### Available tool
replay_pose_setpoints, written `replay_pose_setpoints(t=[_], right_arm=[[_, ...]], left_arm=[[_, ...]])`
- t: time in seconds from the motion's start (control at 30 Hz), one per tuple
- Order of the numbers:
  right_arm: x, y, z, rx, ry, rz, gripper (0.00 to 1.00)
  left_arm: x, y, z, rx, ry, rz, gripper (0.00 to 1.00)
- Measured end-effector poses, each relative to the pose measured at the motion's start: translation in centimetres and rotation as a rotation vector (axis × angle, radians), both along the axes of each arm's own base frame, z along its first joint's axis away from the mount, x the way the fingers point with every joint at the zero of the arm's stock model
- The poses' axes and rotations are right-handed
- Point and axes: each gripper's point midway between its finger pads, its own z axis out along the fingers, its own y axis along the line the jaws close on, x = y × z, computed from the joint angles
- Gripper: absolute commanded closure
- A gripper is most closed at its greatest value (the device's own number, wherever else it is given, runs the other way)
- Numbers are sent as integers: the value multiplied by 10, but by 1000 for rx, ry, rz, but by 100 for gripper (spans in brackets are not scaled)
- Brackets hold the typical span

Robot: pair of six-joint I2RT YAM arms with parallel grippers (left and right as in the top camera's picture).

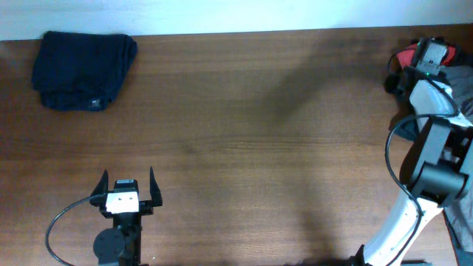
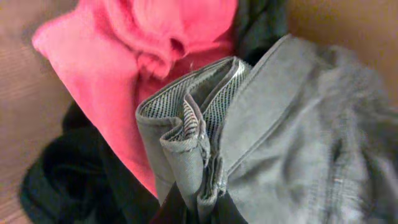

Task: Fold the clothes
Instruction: 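Reach the right gripper to the clothes pile and grasp the grey shorts, then pull the grey shorts left and drop them onto the table center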

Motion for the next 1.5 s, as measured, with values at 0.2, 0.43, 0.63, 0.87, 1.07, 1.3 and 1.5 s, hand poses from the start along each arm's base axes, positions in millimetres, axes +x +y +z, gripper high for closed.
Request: replay_pose_setpoints(t=[0.2,0.43,0.63,0.87,1.07,1.3,1.5], right_arm=[[-5,3,38,10,-67,-25,96],[-16,12,73,58,-126,-44,96],[-21,34,100,150,-182,-2,96],[-11,92,128,207,-221,117,96],[-8,140,159,236,-272,205,96],[-17,189,189,309,-316,310,96],[-12,284,186,451,-294,515,96]], left_arm=[[0,0,0,0,0,0,1],[0,0,0,0,0,0,1],[0,0,0,0,0,0,1],[0,0,0,0,0,0,1],[0,0,0,0,0,0,1],[0,0,0,0,0,0,1],[0,0,0,0,0,0,1]])
